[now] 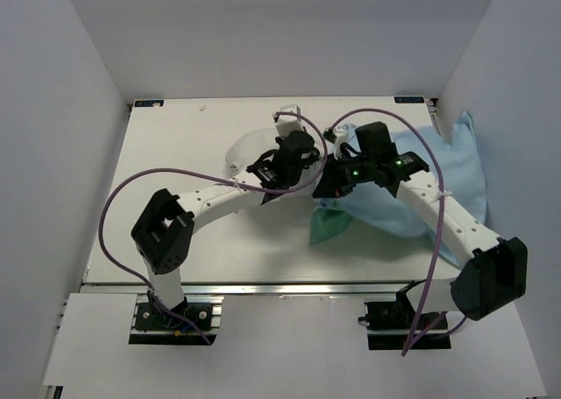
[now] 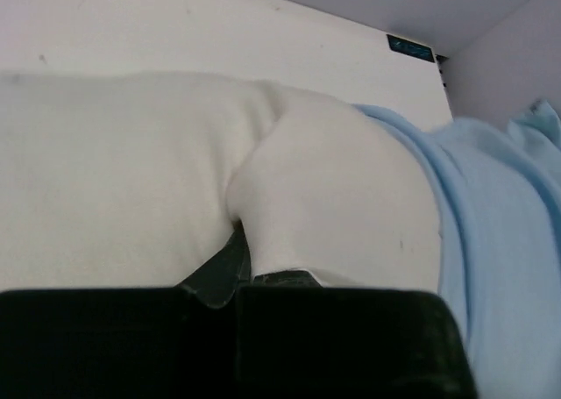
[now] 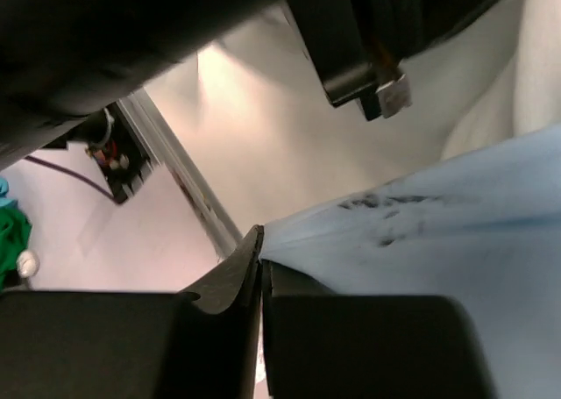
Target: Put the pillow into the pillowcase
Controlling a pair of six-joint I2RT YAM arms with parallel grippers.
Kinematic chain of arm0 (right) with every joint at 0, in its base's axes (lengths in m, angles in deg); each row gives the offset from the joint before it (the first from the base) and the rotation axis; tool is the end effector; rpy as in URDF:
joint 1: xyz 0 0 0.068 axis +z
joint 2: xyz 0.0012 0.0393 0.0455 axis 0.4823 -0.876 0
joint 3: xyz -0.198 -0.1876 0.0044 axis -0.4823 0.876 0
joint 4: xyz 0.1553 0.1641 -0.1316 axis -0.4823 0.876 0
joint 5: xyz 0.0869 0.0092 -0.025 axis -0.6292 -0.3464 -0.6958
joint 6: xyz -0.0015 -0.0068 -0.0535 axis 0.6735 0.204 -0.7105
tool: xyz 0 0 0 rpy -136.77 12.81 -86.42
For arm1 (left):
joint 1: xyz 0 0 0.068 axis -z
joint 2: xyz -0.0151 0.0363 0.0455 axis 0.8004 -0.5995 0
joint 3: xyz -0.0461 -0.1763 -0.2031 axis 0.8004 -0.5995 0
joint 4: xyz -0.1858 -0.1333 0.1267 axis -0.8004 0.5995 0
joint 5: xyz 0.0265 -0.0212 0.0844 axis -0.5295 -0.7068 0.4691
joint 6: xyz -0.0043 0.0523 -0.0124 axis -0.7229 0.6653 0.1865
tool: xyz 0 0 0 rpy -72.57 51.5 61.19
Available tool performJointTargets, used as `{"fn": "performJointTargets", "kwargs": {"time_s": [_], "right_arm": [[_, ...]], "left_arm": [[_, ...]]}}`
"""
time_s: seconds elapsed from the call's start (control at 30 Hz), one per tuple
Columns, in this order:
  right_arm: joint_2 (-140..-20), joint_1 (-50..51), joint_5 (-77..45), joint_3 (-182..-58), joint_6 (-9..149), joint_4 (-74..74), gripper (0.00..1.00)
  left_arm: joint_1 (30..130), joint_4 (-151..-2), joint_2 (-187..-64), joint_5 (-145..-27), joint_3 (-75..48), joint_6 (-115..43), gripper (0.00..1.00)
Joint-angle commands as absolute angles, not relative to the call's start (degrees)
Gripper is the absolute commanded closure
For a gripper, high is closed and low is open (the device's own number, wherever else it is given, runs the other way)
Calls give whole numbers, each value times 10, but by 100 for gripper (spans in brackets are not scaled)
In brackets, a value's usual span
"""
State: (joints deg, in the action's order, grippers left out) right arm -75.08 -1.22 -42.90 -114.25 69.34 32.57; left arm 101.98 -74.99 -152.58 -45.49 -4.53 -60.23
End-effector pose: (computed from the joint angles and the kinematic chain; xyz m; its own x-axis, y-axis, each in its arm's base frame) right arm 0.2443 0.1505 0.3380 -0.6422 -0.2342 -0.7299 -0.7043 0.5561 0.4413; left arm 0.2936 -0.3067 0.3039 -0.3624 -0.3392 -0.8681 0.1142 0.9082 -0.4026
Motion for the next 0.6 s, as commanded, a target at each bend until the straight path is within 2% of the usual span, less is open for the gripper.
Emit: {"fn": "performJointTargets", "kwargs": {"time_s": [0.0, 0.07, 0.13, 0.17, 0.27, 0.3, 0.33, 0.37, 0.4, 0.43, 0.47, 0.57], "right_arm": [[-765, 8, -436, -1112, 703, 342, 95], [-767, 7, -387, -1097, 701, 352, 87], [-754, 7, -369, -1090, 696, 353, 76], [-747, 7, -365, -1088, 694, 352, 69], [-717, 6, -365, -1089, 690, 352, 39], [-712, 7, -362, -1094, 691, 357, 35], [-700, 7, -356, -1100, 693, 365, 33], [-695, 7, -336, -1110, 693, 390, 31], [-688, 7, -325, -1128, 694, 400, 27], [-675, 7, -315, -1137, 694, 407, 25], [-668, 7, -291, -1146, 694, 415, 24], [-649, 7, -235, -1189, 702, 439, 19]], "left_arm": [[1018, -804, -1521, -347, -72, -702, 100], [1019, -780, -1516, -345, -88, -716, 100], [1019, -757, -1504, -360, -117, -717, 100], [1019, -761, -1494, -373, -135, -710, 100], [1019, -778, -1420, -445, -216, -674, 100], [1019, -775, -1403, -462, -236, -666, 99], [1019, -760, -1384, -489, -267, -648, 80], [1019, -748, -1364, -499, -279, -641, 68], [1019, -736, -1345, -510, -288, -632, 47], [1019, -699, -1306, -517, -302, -617, 12], [1019, -685, -1287, -541, -306, -606, 2], [1019, -629, -1222, -561, -308, -581, 2]]}}
